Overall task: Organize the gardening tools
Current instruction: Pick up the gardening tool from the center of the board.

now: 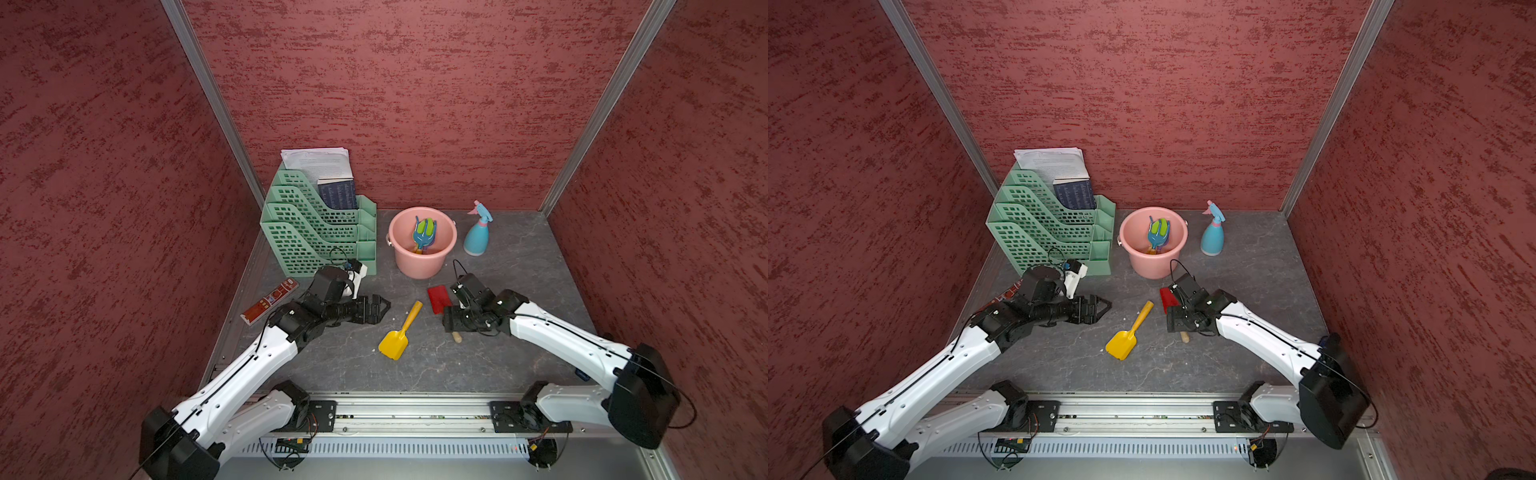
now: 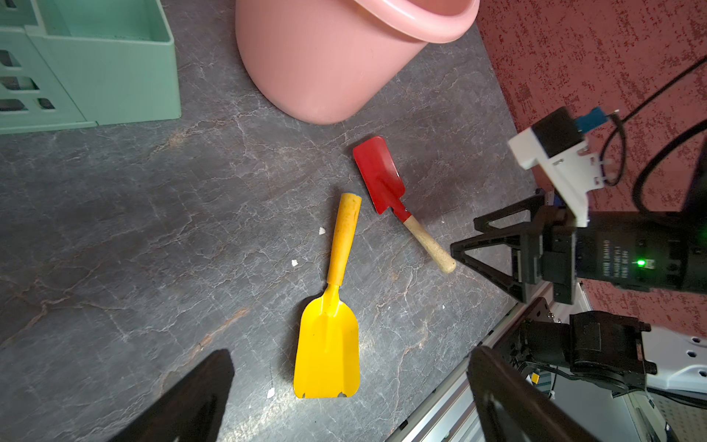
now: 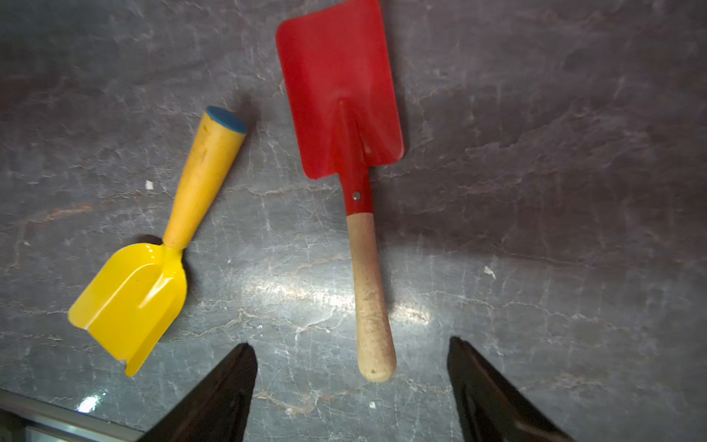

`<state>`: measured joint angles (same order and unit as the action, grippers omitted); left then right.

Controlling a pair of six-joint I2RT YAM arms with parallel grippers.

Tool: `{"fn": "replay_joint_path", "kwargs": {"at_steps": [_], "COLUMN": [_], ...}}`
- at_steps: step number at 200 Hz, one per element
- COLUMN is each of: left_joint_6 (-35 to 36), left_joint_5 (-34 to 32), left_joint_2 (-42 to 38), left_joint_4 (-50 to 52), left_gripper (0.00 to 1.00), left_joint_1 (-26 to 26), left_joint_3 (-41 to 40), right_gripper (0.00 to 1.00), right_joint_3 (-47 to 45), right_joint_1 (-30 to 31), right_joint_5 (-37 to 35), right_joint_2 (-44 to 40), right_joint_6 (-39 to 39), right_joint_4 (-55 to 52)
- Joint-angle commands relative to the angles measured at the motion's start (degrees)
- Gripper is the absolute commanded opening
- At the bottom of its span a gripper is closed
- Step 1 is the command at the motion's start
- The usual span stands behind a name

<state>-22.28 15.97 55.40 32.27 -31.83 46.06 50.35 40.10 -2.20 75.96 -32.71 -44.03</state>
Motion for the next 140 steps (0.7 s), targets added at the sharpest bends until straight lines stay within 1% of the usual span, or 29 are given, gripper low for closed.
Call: {"fn": "replay_joint_path", "kwargs": {"at_steps": [1, 49, 53, 65, 140], "left_joint_6": [0.4, 0.8, 0.8, 0.8, 1.1], "left_joint_5": [0.3, 0.7, 0.7, 0.7, 1.2], "left_joint_2": [-0.1, 0.6, 0.7, 0.8, 1.6], "left_joint_4": [0.5, 0.7, 0.6, 0.5, 0.3], "left_gripper": [1.0, 1.0, 1.0, 1.0, 1.0], "left_joint_1": [0.0, 0.0, 0.0, 0.0, 0.1], "left_joint_3": [1.1, 1.3, 1.3, 1.3, 1.4], "right_gripper": [0.82, 0.76, 0.75, 0.72, 0.6], "right_joint_3": [1.1, 2.4, 2.6, 2.9, 4.6], "right_joint_1": [0.5, 0.6, 0.6, 0.6, 0.6], "right_joint_5": [0.9, 0.8, 0.7, 0.5, 0.6], "right_joint_2": [2.2, 7.2, 8.8, 10.3, 16.2], "right_joint_6": [1.0, 2.6, 2.8, 3.1, 4.8], "right_joint_4": [-0.1, 1.0, 1.0, 1.0, 3.0]}}
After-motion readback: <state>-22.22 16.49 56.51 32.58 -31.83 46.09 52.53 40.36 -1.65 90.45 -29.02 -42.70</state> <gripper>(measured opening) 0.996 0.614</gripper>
